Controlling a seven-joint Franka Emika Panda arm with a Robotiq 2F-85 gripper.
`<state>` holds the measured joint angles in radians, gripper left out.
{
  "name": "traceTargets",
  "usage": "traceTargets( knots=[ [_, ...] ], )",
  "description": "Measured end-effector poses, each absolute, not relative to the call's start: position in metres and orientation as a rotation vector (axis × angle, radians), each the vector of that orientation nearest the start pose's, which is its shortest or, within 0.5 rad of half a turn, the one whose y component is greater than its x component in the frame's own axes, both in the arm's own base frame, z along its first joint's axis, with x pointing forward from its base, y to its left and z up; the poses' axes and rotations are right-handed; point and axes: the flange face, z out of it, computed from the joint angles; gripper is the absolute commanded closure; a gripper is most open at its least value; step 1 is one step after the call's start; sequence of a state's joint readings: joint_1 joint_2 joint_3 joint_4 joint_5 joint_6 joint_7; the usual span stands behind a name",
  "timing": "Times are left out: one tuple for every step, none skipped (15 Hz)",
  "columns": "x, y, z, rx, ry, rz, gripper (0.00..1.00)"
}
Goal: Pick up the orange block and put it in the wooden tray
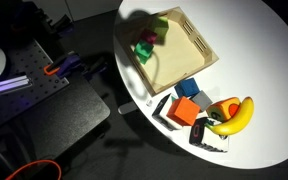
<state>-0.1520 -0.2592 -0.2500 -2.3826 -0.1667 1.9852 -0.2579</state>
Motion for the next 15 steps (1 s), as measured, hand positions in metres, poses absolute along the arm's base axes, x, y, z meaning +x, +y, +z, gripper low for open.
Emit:
traceTargets(
  knots=[
    [0.409, -0.191, 0.405, -3.158, 0.108, 0.263, 0.00],
    [0.414, -0.200, 0.403, -3.149, 0.133, 0.268, 0.00],
    [0.420, -0.209, 0.401, -3.138, 0.151, 0.273, 0.00],
    [0.425, -0.218, 0.398, -3.126, 0.168, 0.278, 0.00],
    [0.430, -0.227, 0.396, -3.112, 0.179, 0.284, 0.00],
    [0.435, -0.236, 0.393, -3.098, 0.186, 0.291, 0.00],
    [0.439, -0.245, 0.392, -3.085, 0.192, 0.294, 0.00],
    [0.444, -0.254, 0.390, -3.076, 0.194, 0.297, 0.00],
    [0.448, -0.262, 0.389, -3.066, 0.198, 0.303, 0.00],
    [0.452, -0.270, 0.387, -3.057, 0.201, 0.310, 0.00],
    [0.456, -0.277, 0.385, -3.048, 0.208, 0.320, 0.00],
    [0.459, -0.285, 0.382, -3.041, 0.214, 0.331, 0.00],
    [0.462, -0.292, 0.379, -3.035, 0.222, 0.347, 0.00],
    [0.465, -0.298, 0.375, -3.030, 0.227, 0.364, 0.00],
    [0.467, -0.305, 0.370, -3.027, 0.233, 0.379, 0.00]
  ],
)
